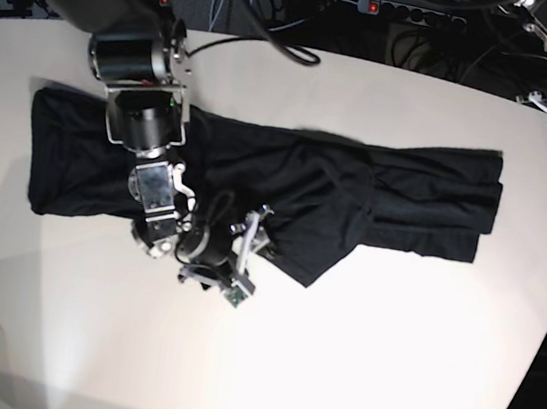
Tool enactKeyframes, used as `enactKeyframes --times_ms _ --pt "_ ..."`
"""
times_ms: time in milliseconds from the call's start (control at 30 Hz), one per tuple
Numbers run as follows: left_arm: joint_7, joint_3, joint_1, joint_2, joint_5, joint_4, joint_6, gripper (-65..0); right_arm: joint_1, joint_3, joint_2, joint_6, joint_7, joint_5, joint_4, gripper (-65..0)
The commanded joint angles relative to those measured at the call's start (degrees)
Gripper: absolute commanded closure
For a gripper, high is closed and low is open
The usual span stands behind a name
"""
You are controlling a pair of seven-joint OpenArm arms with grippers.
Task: Fold the T-shirt properly
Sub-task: 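Lower the right gripper and grasp the loose fabric at the strip's middle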
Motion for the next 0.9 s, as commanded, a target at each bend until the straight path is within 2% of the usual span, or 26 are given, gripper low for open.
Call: enactKeyframes --times_ms 0,200,267,467,567,867 --pt "-0.6 0.0 -0.3 -0.7 -0.2 0.8 0.3 -8.1 1.0 0.1 -0.3 0.0 -0.3 0.5 0.8 -39.6" --pt "-0.6 0.1 -0.7 -0.7 -0.2 0.8 0.3 -8.1 0.2 0.1 -0.9 0.0 -0.3 0.5 0.8 -39.0" --pt "-0.6 0.1 -0.8 -0.7 -0.2 0.8 0.3 -8.1 0.1 0.1 -0.9 0.0 -0.3 0.5 0.8 -35.5" --pt "-0.6 0.1 -1.0 -0.7 -0.2 0.8 0.3 -8.1 0.1 0.1 -1.1 0.0 -0.3 0.5 0.8 -7.8" --pt "-0.6 0.1 -0.8 -0.7 -0.2 0.8 0.3 -8.1 0.1 0.1 -1.1 0.0 -0.3 0.5 0.7 0.0" --pt "-0.6 0.1 -0.7 -0.7 -0.2 0.8 0.3 -8.1 0.0 -0.3 -2.0 0.0 -0.4 0.5 3.9 0.0"
